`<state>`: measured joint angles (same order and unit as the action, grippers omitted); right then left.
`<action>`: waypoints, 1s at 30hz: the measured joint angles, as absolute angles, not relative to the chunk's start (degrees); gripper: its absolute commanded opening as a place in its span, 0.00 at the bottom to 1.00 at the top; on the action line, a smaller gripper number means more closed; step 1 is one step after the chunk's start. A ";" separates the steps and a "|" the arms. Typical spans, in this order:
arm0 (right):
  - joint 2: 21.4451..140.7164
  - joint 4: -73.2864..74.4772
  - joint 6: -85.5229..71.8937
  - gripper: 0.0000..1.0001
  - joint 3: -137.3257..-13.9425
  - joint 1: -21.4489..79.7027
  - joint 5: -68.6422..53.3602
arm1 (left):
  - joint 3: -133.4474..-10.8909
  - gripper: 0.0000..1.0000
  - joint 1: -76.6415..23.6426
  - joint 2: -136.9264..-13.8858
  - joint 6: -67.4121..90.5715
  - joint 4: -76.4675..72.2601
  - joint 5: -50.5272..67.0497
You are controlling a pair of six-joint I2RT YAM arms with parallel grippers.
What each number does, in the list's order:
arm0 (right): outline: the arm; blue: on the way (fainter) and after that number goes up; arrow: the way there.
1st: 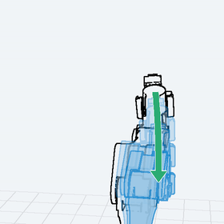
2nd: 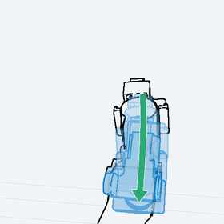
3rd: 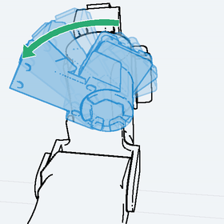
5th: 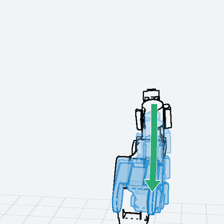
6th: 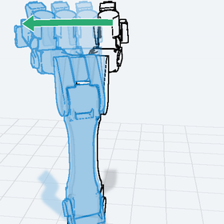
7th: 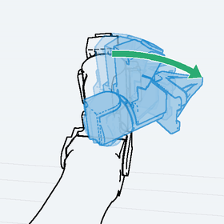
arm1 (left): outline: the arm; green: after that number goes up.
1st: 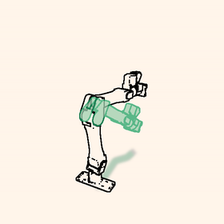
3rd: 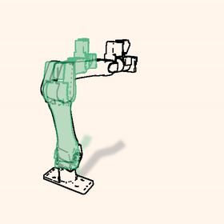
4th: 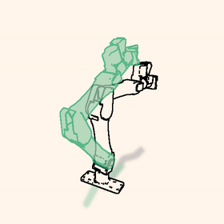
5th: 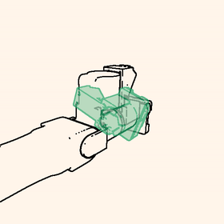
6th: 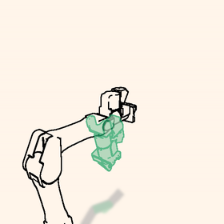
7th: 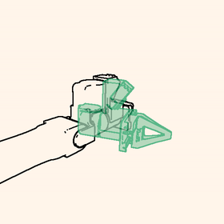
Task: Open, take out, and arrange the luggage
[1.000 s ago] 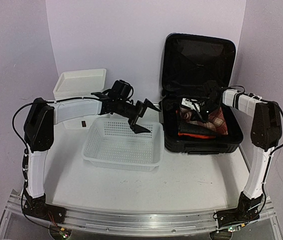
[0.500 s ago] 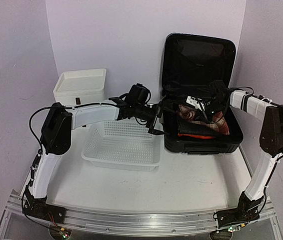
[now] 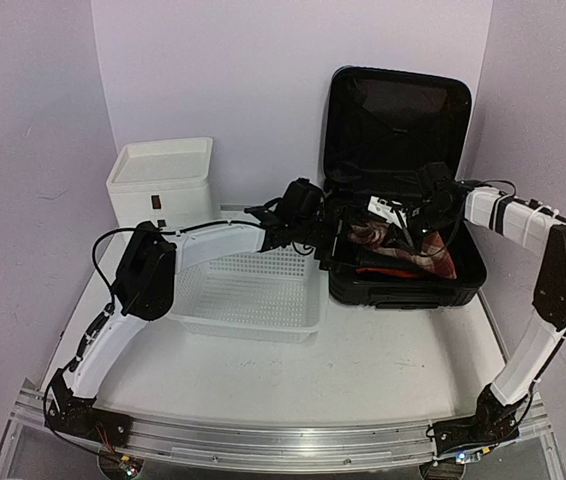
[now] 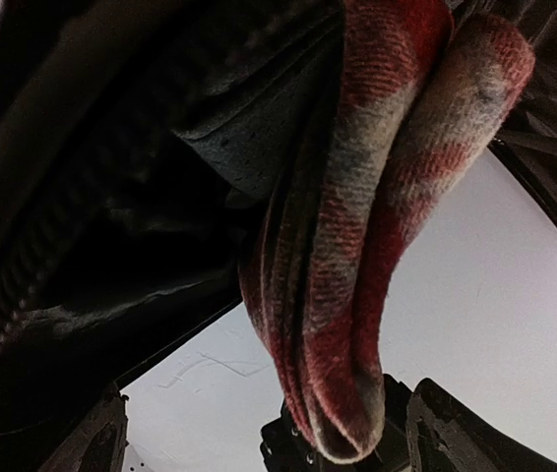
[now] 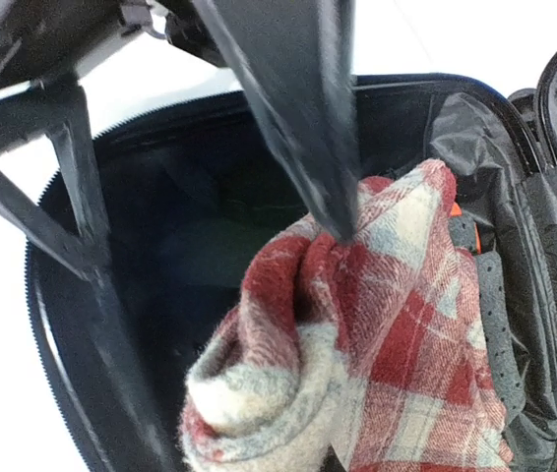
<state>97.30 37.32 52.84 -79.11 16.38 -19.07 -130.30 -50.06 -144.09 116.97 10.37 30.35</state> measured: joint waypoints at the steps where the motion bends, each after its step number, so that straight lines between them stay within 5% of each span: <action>1: 96.95 37.15 52.71 0.00 -78.59 16.78 -18.94 | -130.45 0.99 -50.28 -144.14 117.01 10.59 29.85; 18: 89.25 34.94 48.99 0.00 -72.53 23.99 -15.42 | -137.32 0.80 -51.46 -148.38 113.75 13.54 25.82; 26: 85.76 34.11 45.36 0.00 -69.54 26.59 -13.56 | -136.94 0.43 -51.18 -148.33 106.87 15.31 25.26; 30: 83.85 34.04 41.76 0.11 -67.75 27.55 -13.65 | -136.38 0.20 -50.30 -148.16 99.96 16.97 25.32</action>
